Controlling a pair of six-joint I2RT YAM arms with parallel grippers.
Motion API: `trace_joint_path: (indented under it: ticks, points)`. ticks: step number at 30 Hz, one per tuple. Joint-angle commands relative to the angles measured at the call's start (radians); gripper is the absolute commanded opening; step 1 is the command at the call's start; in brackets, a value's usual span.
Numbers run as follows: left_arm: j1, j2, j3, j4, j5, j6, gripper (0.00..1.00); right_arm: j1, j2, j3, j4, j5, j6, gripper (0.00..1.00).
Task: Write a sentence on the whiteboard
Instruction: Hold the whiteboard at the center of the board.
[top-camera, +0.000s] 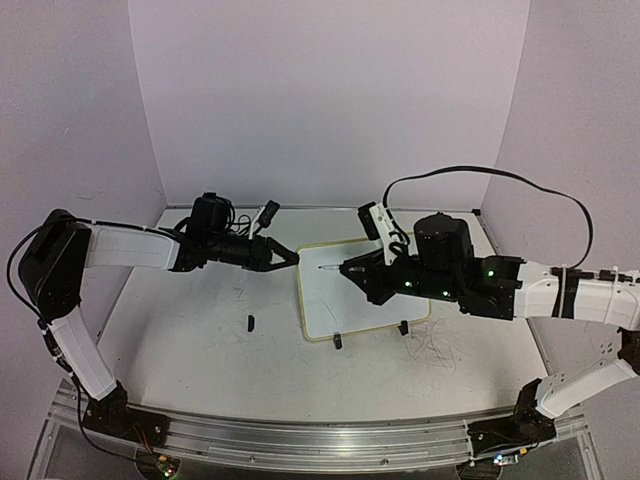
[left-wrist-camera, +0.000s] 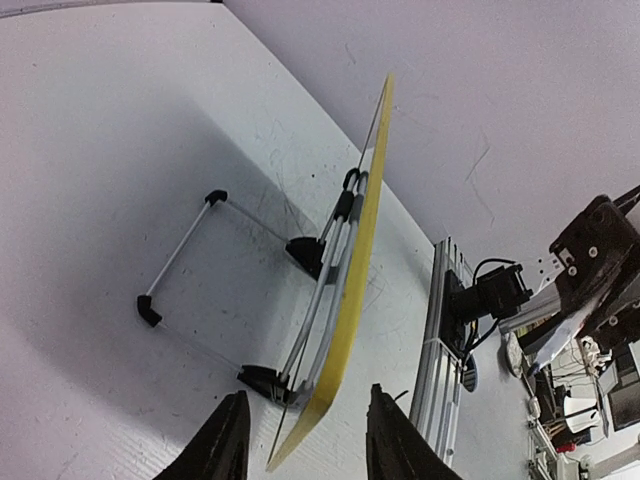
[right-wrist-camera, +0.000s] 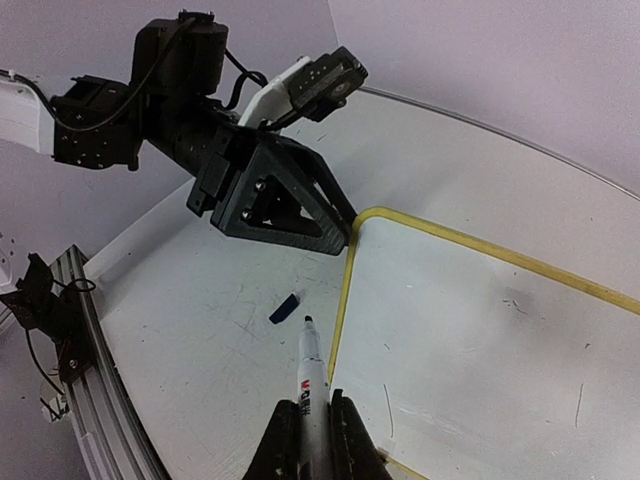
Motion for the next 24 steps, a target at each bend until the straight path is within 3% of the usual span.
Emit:
trace_joint_path:
  ticks: [1,10,24]
  points:
    - [0.003,0.039,0.079,0.068,0.045,-0.016,0.38,0.007,0.040,0.063,0.035,0.043,-0.011,0.00]
    - [0.003,0.052,0.079,0.081,0.067,0.022,0.23,0.006,0.102,0.105,0.015,0.079,-0.055,0.00]
    - [0.003,0.083,0.077,0.092,0.079,0.044,0.09,0.016,0.205,0.180,-0.001,0.170,-0.082,0.00]
